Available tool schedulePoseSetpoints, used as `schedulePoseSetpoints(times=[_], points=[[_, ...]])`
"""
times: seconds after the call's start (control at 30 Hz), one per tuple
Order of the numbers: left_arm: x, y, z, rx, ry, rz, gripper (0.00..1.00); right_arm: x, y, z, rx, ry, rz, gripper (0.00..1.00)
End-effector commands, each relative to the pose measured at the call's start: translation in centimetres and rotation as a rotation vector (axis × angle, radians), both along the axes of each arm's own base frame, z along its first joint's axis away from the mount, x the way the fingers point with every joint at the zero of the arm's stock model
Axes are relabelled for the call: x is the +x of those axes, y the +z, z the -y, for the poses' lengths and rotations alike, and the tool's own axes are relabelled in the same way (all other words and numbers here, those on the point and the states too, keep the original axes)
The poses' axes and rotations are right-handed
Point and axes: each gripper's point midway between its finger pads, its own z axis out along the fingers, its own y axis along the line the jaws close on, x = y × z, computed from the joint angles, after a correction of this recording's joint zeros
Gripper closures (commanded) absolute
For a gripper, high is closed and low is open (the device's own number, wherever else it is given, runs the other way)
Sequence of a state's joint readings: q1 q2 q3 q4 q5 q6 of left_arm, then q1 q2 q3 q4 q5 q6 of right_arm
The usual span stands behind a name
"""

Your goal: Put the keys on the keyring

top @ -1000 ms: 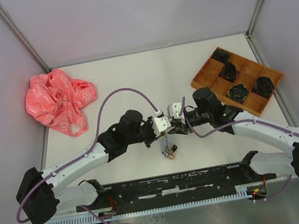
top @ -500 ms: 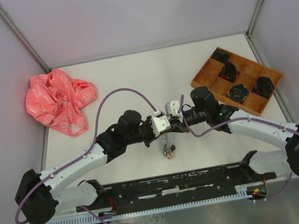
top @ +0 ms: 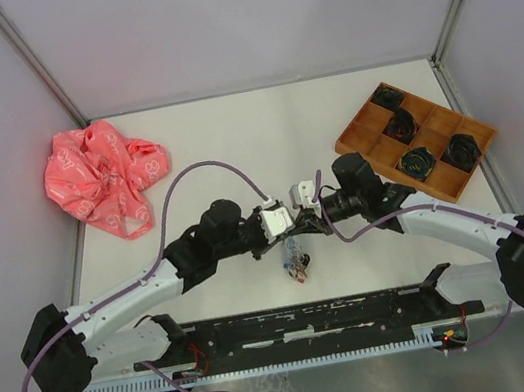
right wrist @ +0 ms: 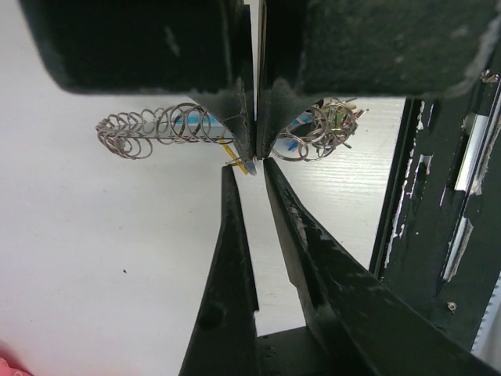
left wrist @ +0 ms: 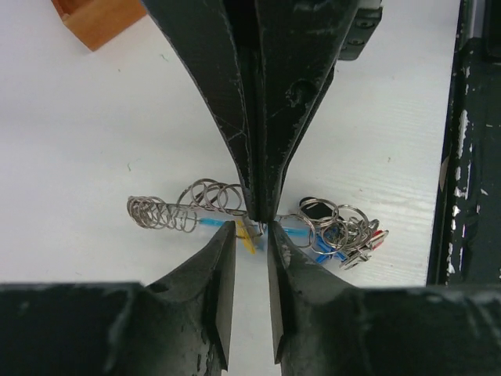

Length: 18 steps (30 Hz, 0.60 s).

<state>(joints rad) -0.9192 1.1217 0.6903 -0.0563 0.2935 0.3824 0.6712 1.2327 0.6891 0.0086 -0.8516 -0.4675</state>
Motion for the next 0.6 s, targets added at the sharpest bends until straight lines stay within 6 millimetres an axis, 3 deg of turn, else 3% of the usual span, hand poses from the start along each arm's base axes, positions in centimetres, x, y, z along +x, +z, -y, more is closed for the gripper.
schedulePoseSetpoints(times=[0.0, 0.27, 0.57], points=[[0.3, 4.7, 1.2, -0.214, 0.001, 0.108, 0.66, 0.3, 1.8, -0.4, 0.07, 0.009, 0.072, 0.99], [0.0, 2.7, -0.5, -0.265, 0.039, 0.138, 0.53, 1.0, 3.1, -0.2, 0.123, -0.03, 0.121, 0.99], [0.9, 1.3, -0.5, -0.273, 0.055, 0.128, 0.52, 0.9, 4.3, -0.2, 0.161, -0.041, 0.133, 0.99]])
